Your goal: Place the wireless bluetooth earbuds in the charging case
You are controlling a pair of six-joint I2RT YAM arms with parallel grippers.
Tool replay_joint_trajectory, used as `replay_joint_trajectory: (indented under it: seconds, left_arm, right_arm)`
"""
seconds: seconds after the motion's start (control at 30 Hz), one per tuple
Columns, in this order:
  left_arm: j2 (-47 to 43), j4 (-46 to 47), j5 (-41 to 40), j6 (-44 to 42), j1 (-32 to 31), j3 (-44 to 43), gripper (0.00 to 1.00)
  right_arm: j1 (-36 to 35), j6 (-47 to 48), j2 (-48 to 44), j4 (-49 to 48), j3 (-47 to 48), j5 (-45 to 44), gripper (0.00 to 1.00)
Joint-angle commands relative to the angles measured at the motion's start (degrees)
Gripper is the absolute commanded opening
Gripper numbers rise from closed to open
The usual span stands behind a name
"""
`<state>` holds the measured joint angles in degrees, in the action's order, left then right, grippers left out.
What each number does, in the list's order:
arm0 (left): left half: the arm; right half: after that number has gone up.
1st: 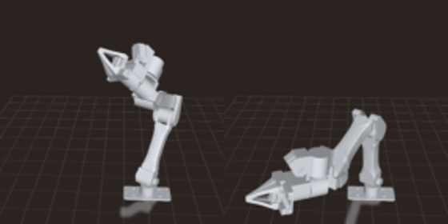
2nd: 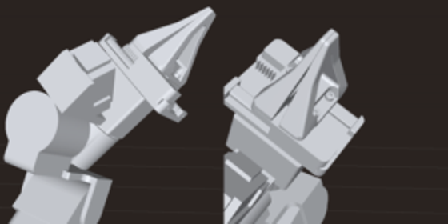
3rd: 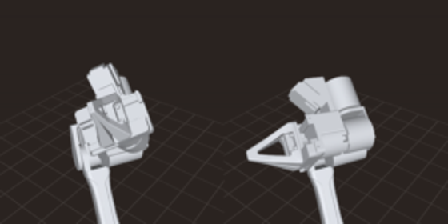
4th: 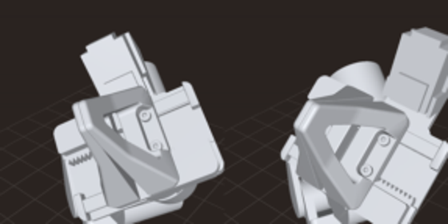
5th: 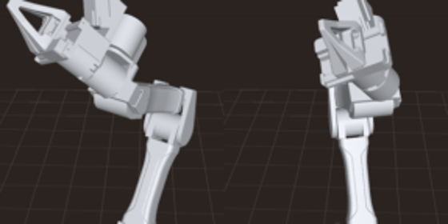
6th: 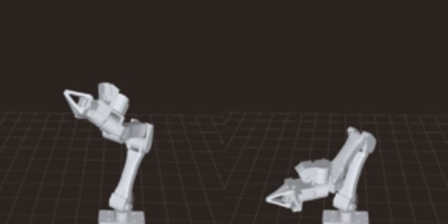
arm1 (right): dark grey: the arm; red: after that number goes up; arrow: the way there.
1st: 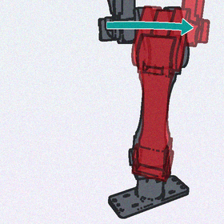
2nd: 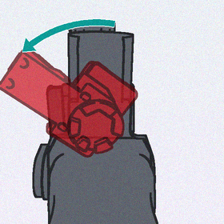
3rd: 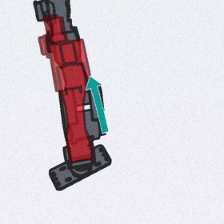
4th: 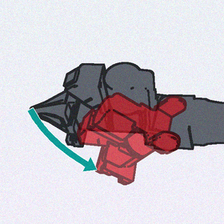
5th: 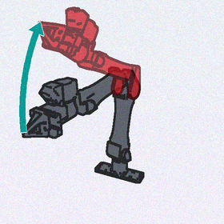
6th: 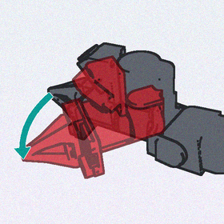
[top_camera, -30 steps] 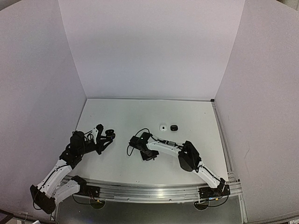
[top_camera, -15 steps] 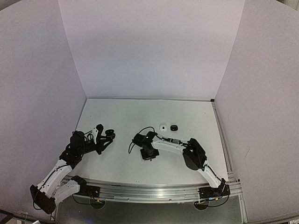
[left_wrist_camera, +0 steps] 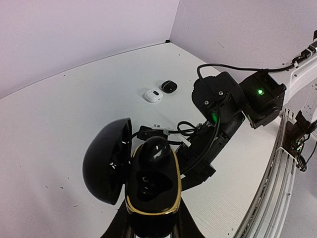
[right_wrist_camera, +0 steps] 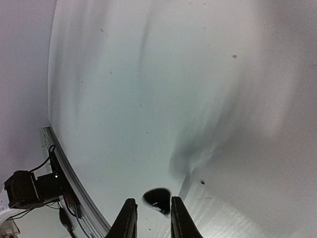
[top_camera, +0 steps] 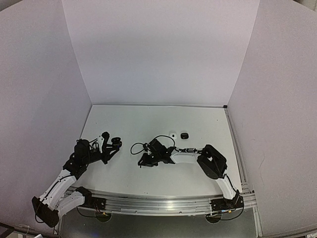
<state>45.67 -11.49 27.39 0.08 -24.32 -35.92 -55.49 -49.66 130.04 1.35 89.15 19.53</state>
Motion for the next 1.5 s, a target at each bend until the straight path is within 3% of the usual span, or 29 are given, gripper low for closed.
replay_joint_trajectory:
  seconds: [0.0,0.27,0.47,0.77,1.07,1.47]
  left_arm:
    - [-1.12,1.87,-0.85,0.01,0.26,0.06,0.0]
    - [-1.21,1.77,-1.17,-1.7,0.32,0.17,0.0]
    - [-0.93,2.36,-1.22,-1.65,0.32,0.74,0.0]
    - [-2.02,1.26,-3.89,-1.63,0.57,0.52,0.0]
    - [-3.33,1.59,-5.68,-0.69,1.24,0.5,0.0]
    - [-2.86,2.08,-5.16,-0.72,1.38,0.41,0.0]
  right_arm:
    - [-0.31,-1.47,2.67,-6.88,1.17,2.33,0.2]
    - [-0.34,-0.28,1.21,3.95,-0.69,-6.09,0.25]
    - [-1.35,7.57,-0.03,14.1,6.4,-10.98,0.26]
    - [-4.26,25.02,3.9,16.94,17.36,-16.11,0.37]
    - [-6.31,37.1,11.32,16.94,24.46,-13.06,0.48]
    - [-6.35,43.83,15.08,16.94,26.44,-15.53,0.47]
